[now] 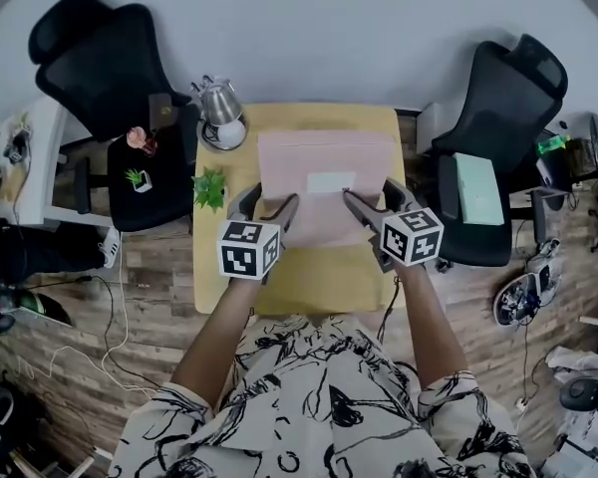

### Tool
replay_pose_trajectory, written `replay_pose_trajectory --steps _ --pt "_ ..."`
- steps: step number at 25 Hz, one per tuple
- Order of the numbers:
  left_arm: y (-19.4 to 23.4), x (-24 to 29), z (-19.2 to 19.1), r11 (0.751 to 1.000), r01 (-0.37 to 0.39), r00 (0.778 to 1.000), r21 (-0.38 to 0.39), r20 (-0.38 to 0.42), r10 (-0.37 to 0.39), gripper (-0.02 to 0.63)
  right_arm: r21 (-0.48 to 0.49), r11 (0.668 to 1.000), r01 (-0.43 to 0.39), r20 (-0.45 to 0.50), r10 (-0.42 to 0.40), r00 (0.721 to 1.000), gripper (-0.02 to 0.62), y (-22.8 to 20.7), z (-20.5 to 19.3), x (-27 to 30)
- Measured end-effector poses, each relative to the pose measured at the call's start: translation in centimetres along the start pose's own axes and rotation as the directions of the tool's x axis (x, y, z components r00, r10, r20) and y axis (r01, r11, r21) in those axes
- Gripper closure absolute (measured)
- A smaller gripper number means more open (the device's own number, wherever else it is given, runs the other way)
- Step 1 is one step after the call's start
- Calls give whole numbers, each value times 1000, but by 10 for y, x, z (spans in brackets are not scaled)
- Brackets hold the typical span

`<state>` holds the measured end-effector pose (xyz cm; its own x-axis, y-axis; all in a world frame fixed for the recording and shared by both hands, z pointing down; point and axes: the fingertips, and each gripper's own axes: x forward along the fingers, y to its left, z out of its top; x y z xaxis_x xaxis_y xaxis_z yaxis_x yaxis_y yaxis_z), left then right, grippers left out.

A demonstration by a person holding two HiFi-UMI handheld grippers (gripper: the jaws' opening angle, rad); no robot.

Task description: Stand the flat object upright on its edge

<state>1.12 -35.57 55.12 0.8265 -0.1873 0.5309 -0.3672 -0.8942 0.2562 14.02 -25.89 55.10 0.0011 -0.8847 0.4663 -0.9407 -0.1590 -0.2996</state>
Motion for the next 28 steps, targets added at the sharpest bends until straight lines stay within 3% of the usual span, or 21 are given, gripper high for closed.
replay_pose_trajectory --steps 10,21,28 --pt "3 -12 14 978 -31 998 206 60 19 305 -168 980 103 117 -84 990 245 19 15 -16" --pt "0 -12 17 970 -35 997 239 76 17 305 -251 954 166 142 -134 981 245 20 15 -22" --pt "3 -5 14 971 -38 998 237 58 25 305 -255 952 169 138 -138 981 249 16 14 -18"
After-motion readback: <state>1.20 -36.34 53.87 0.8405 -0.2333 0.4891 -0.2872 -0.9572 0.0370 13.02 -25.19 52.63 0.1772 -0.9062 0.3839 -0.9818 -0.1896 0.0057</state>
